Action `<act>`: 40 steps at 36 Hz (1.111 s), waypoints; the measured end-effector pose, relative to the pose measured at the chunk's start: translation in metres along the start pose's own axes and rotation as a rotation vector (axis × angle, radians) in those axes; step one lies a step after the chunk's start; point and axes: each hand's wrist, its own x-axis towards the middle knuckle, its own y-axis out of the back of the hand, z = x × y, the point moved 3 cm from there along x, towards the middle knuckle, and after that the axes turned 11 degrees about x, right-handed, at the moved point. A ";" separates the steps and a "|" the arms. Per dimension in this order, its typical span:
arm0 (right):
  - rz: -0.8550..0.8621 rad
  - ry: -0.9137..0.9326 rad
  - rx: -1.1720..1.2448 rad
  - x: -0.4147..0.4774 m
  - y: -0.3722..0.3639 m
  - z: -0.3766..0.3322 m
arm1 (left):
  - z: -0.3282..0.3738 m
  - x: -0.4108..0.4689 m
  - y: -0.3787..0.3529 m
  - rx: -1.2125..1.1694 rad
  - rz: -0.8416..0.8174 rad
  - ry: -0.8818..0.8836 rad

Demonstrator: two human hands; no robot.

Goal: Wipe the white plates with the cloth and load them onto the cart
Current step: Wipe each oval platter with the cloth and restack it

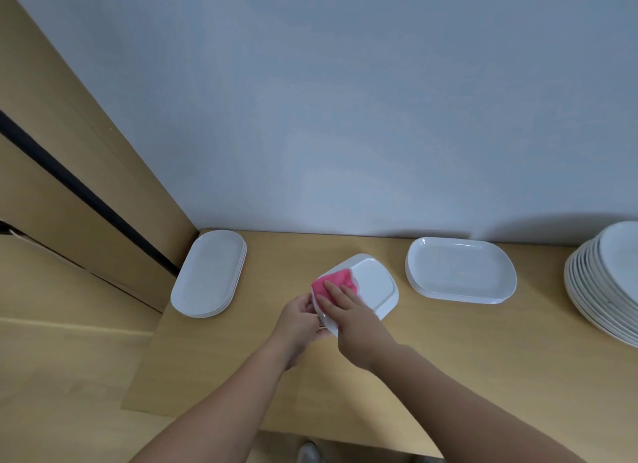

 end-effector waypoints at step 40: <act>0.305 -0.071 0.133 -0.025 0.072 0.083 | 0.005 0.015 0.026 0.087 0.100 -0.012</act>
